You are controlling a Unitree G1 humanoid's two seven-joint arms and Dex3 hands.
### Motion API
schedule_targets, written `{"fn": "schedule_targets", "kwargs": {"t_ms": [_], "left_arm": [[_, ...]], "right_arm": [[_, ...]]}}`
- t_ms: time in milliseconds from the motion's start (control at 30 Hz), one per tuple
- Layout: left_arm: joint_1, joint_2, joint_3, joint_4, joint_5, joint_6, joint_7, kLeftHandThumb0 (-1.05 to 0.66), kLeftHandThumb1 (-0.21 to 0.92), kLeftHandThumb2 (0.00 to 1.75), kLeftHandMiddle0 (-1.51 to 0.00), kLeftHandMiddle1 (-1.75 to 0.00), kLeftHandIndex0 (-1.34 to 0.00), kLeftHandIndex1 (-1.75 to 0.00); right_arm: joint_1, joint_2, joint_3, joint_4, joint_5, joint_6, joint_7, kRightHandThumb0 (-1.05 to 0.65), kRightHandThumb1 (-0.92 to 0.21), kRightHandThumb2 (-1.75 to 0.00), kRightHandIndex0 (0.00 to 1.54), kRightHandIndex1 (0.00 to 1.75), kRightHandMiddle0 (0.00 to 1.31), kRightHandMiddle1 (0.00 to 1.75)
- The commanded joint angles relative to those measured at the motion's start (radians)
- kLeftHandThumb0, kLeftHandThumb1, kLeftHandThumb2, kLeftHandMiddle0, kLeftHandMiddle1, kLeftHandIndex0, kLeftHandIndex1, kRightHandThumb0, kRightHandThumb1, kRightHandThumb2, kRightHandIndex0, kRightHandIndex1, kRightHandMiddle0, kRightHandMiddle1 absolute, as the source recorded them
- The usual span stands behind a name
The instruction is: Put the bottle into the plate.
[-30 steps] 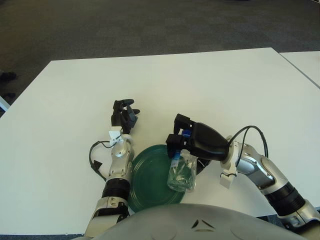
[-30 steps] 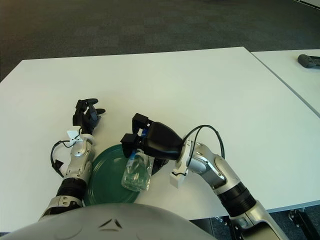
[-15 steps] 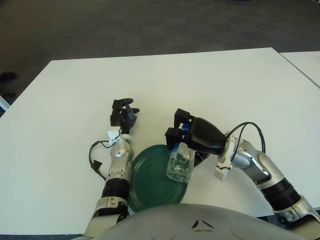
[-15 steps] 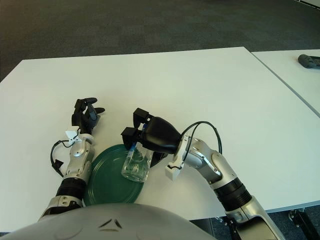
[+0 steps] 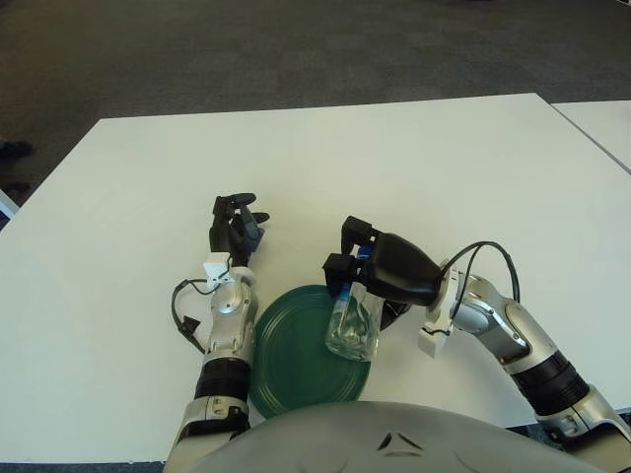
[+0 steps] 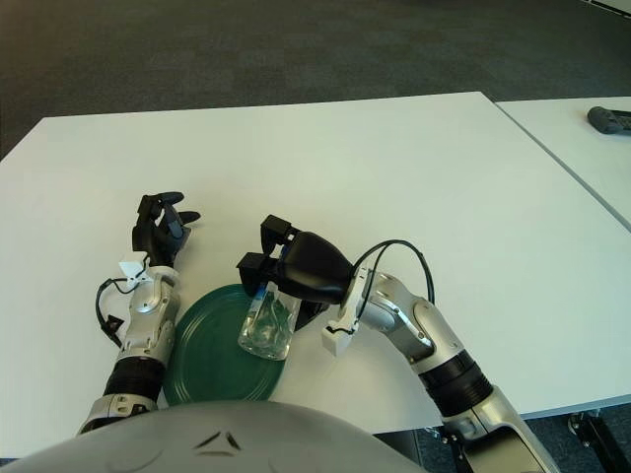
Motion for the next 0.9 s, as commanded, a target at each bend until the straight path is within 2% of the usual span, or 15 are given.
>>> {"fn": "schedule_targets", "kwargs": {"t_ms": [0,67,167,533,867], "left_arm": [[0.023,0.014,-0.004,-0.046,0.015,0.036,-0.004,-0.68,0.92,0.88,-0.53,-1.49,-0.30,-1.53],[0.029,0.015,-0.006,-0.062,0.019,0.051,-0.003,-0.68,0.92,0.88,-0.53,-1.51,-0.30,-1.54],[0.051,0.016,-0.009,-0.101,0.025,0.076,-0.004,-0.68,0.92,0.88,-0.53,-1.53,-0.30,-1.57],[0.109,0.005,-0.020,-0.148,0.040,0.086,0.000,-0.65,0.92,0.88,-0.56,-1.56,-0.34,-1.62],[0.125,-0.005,-0.018,-0.136,0.039,0.073,0.007,-0.66,0.92,0.88,-0.58,-1.57,-0.33,-1.65]], "right_arm": [[-0.021,0.003,-0.009,0.002,-0.011,0.001,-0.015,-0.44,-0.17,-1.48,1.24,1.75,0.95,1.75],[-0.023,0.004,-0.011,0.007,-0.015,-0.002,-0.022,-0.51,-0.14,-1.52,1.23,1.75,0.84,1.75],[-0.031,0.003,-0.012,0.015,-0.019,-0.007,-0.027,-0.55,-0.13,-1.54,1.22,1.75,0.80,1.75],[-0.065,-0.016,-0.030,0.056,-0.049,-0.017,-0.059,-0.56,-0.14,-1.54,1.23,1.75,0.76,1.75],[-0.088,-0.033,-0.044,0.087,-0.086,-0.020,-0.091,-0.55,-0.16,-1.51,1.22,1.75,0.74,1.75]]}}
